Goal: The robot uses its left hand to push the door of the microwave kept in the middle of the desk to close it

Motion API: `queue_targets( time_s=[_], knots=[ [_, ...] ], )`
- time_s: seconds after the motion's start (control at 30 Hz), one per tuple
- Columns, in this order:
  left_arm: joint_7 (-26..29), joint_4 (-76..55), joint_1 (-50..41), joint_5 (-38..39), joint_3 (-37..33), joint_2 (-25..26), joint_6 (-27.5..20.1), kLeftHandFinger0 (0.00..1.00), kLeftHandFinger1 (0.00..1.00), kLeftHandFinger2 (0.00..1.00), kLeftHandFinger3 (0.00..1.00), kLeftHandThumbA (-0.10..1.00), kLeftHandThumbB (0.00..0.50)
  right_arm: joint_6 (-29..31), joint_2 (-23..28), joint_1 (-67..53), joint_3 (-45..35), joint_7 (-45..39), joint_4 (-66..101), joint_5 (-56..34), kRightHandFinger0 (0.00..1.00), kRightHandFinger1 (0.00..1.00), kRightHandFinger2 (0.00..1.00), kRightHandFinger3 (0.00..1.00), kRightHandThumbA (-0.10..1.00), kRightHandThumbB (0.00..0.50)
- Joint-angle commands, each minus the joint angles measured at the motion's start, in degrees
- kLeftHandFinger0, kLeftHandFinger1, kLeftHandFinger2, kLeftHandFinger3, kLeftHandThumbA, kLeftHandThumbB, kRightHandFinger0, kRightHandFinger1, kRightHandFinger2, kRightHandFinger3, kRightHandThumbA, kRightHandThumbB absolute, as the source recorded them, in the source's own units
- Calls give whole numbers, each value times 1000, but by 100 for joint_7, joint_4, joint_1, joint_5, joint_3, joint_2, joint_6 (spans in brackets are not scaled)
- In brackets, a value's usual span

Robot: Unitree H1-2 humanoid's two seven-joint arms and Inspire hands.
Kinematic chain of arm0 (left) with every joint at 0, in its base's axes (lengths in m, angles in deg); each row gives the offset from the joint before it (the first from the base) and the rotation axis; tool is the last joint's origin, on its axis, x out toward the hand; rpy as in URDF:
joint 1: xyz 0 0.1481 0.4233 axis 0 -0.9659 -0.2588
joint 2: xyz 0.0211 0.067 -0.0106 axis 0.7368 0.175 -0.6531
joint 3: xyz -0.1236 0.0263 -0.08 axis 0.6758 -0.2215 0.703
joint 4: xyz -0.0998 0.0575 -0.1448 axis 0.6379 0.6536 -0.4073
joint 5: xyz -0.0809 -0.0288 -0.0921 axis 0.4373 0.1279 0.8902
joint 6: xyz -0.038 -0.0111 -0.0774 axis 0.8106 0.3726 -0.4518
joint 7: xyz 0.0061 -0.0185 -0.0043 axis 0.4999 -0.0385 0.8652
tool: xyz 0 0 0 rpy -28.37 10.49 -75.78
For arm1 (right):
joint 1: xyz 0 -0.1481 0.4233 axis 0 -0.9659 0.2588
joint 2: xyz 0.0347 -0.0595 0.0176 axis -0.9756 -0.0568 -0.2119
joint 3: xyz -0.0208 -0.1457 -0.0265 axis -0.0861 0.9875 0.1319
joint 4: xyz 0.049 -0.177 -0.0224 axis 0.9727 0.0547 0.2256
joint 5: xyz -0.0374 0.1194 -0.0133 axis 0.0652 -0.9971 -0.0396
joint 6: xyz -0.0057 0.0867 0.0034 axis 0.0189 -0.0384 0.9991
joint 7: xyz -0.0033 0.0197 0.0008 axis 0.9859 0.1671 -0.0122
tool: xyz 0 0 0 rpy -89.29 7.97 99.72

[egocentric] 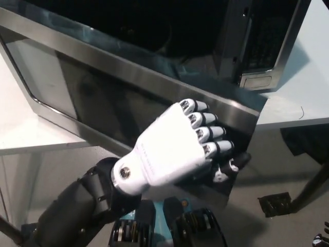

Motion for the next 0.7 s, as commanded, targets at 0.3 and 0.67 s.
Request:
queue_targets(
  time_s=[0.3, 0.67],
  knots=[
    [1879, 2536, 1487, -1289, -77, 242, 36, 0, 0, 0, 0, 1000, 500, 92, 16, 4, 9, 139, 81, 22, 802, 923, 988, 993, 58, 0],
    [2479, 5928, 3482, -1462, -504, 132, 883, 0, 0, 0, 0, 1000, 500, 137, -78, -106, 44, 152, 38, 43, 802, 923, 988, 993, 58, 0]
  ],
)
